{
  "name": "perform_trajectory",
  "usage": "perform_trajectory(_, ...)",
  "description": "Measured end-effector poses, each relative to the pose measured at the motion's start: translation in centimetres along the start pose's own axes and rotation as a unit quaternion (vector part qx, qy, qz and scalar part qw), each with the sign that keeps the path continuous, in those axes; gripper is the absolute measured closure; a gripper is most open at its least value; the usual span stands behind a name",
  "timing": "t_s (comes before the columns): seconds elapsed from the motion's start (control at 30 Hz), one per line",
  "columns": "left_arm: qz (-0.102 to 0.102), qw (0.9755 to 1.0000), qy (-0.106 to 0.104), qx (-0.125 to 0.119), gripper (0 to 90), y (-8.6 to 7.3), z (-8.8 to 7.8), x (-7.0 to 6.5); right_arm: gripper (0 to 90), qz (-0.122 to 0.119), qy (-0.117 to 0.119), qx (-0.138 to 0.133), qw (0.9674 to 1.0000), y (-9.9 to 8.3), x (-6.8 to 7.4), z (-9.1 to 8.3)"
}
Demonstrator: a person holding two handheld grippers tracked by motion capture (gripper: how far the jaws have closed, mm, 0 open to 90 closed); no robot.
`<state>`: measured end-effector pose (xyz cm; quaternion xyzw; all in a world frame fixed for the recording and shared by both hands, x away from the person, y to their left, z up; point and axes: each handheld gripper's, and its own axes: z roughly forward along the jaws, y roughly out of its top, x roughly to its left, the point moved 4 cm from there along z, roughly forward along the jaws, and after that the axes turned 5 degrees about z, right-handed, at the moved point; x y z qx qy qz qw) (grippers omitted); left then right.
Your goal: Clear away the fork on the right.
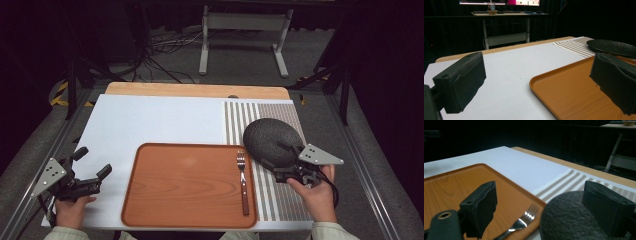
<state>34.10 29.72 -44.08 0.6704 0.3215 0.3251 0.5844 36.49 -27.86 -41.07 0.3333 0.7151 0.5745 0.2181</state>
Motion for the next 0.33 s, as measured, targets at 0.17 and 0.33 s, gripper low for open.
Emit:
perform_trajectory(0.17,0.0,1.0,0.0,0.0,0.9,0.0,0.0,0.0,13.7,0.004,-0.021,-0.012,0.9997,-2.4,-1.2,-1.6)
perform_trajectory(0.33,-0.002,1.0,-0.003,0.0,0.9,0.0,0.0,0.1,13.9,0.012,-0.032,0.0,0.9994,-4.2,-2.1,-2.4)
